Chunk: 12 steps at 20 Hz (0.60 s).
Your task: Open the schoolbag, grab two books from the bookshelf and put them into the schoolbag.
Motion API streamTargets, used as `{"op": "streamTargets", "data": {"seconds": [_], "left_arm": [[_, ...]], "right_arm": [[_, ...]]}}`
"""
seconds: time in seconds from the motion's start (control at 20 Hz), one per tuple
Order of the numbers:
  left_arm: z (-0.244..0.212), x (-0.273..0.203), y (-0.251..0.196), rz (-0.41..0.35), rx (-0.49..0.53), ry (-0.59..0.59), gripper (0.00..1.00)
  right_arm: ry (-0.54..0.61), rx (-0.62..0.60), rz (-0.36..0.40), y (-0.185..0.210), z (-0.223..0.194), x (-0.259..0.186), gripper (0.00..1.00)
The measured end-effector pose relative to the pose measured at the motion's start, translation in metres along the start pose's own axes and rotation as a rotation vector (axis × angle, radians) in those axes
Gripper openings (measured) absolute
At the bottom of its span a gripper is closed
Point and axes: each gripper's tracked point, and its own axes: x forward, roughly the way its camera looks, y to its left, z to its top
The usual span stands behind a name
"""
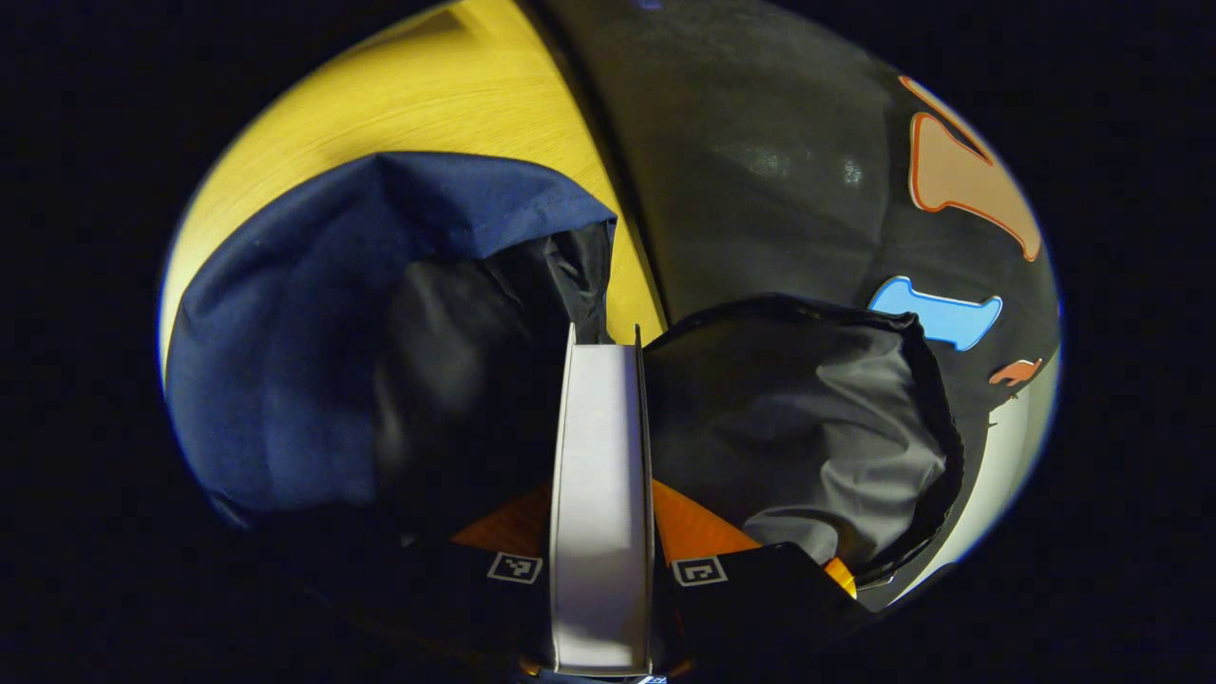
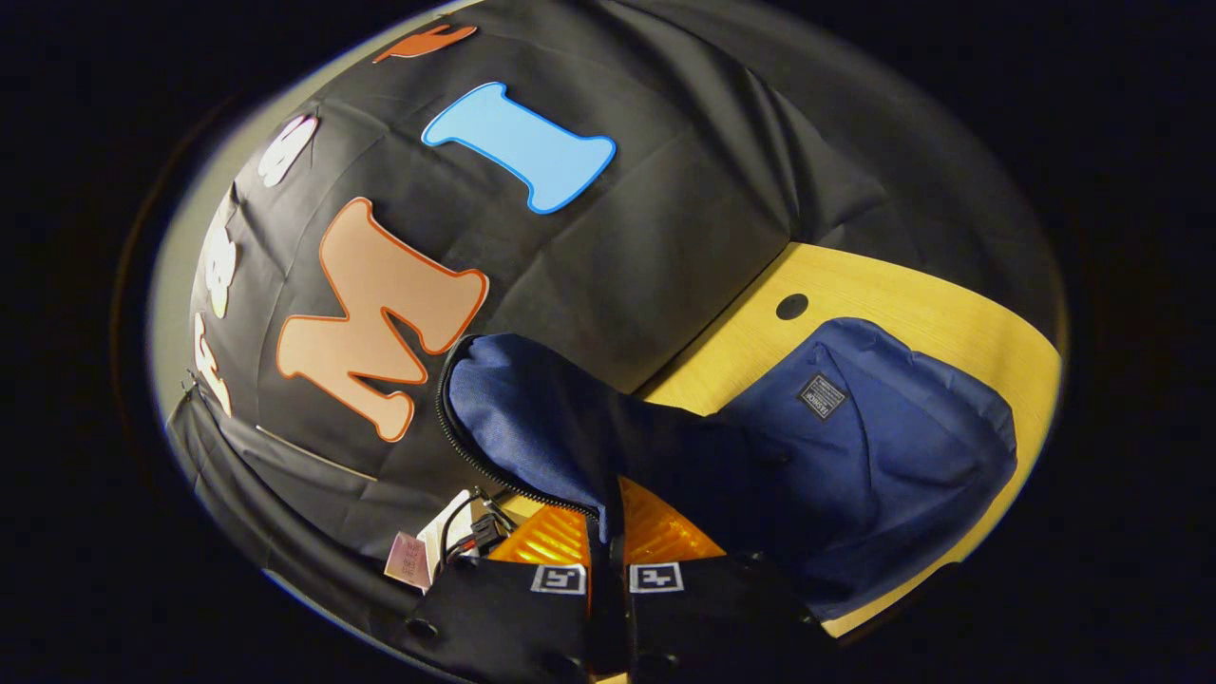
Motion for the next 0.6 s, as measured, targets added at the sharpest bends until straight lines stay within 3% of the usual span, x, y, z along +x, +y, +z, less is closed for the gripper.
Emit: {"op": "streamTargets", "data": {"seconds": [0.2, 0.35, 0.5, 0.55, 0.6], "left_arm": [[-0.002, -0.001, 0.001, 0.006, 0.048, 0.034, 0.36], [0.017, -0.008, 0.01, 0.114, 0.183, -0.052, 0.36], [0.033, -0.022, 0.015, 0.219, 0.321, -0.078, 0.59], [0.036, -0.024, 0.017, 0.261, 0.374, -0.073, 0.75], [0.042, -0.032, 0.017, 0.287, 0.421, -0.08, 0.79]], "right_arm": [[-0.013, 0.01, -0.004, 0.001, 0.003, -0.001, 0.03], [-0.016, 0.013, -0.005, 0.001, 0.004, -0.001, 0.03], [-0.021, 0.01, -0.004, -0.001, 0.003, -0.003, 0.03], [-0.021, 0.009, -0.005, -0.001, 0.003, -0.004, 0.03], [-0.024, 0.013, -0.004, -0.001, 0.002, -0.004, 0.03]]}}
